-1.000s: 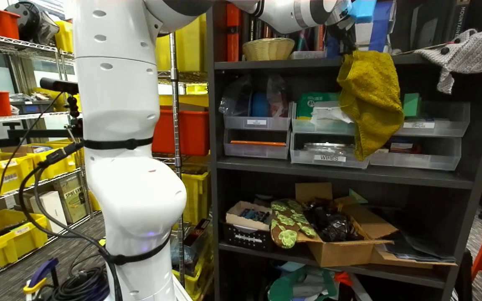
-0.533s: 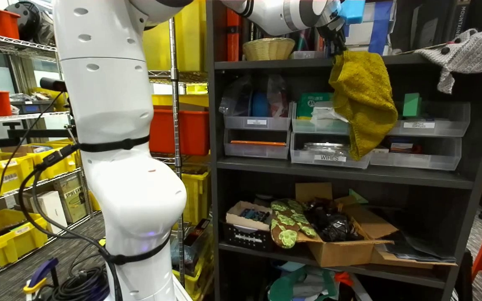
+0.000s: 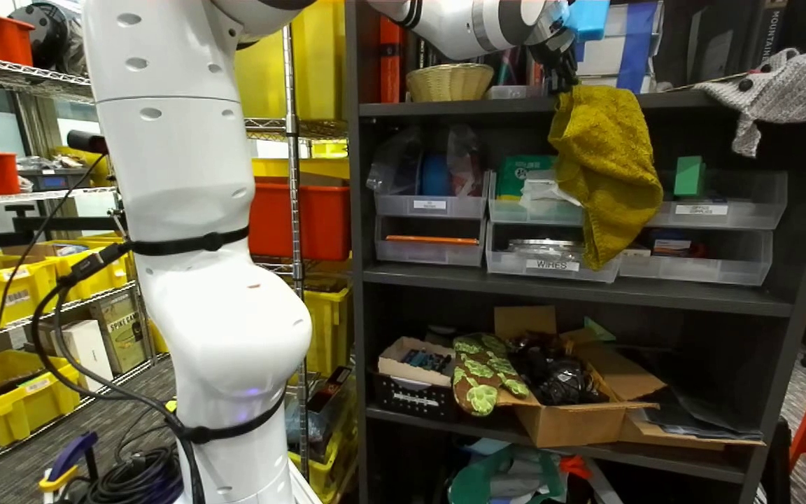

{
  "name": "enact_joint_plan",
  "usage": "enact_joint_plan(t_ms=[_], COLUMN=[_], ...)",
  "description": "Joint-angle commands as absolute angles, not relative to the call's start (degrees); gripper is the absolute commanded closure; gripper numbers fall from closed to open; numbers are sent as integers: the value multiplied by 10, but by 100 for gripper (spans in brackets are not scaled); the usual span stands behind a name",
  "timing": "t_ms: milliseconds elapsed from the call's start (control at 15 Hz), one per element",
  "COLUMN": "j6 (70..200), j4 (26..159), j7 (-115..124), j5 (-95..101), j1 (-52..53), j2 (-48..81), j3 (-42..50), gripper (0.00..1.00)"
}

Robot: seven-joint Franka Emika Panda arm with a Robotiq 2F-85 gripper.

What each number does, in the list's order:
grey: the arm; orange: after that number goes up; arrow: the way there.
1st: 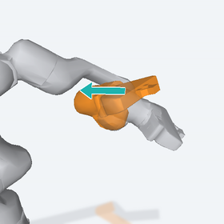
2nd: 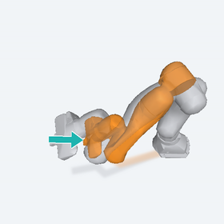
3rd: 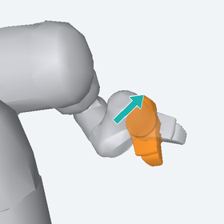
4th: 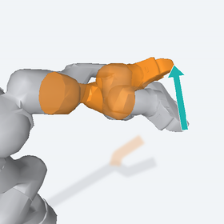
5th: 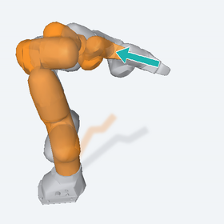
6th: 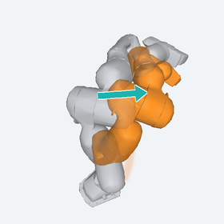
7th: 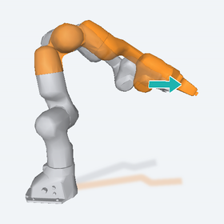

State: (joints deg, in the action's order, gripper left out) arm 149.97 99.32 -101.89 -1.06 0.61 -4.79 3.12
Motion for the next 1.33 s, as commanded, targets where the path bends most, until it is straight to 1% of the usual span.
enact_joint_plan(t_ms=[0, 533, 1267], j6=[1484, 1451, 1331], j4=[974, 894, 716], j7=[-987, -933, -907], j5=[2, 3, -60], j1=[-3, -35, -104], j2=[-27, 25, 124], j3=[35, 49, 58], gripper=[99, 99, 99])
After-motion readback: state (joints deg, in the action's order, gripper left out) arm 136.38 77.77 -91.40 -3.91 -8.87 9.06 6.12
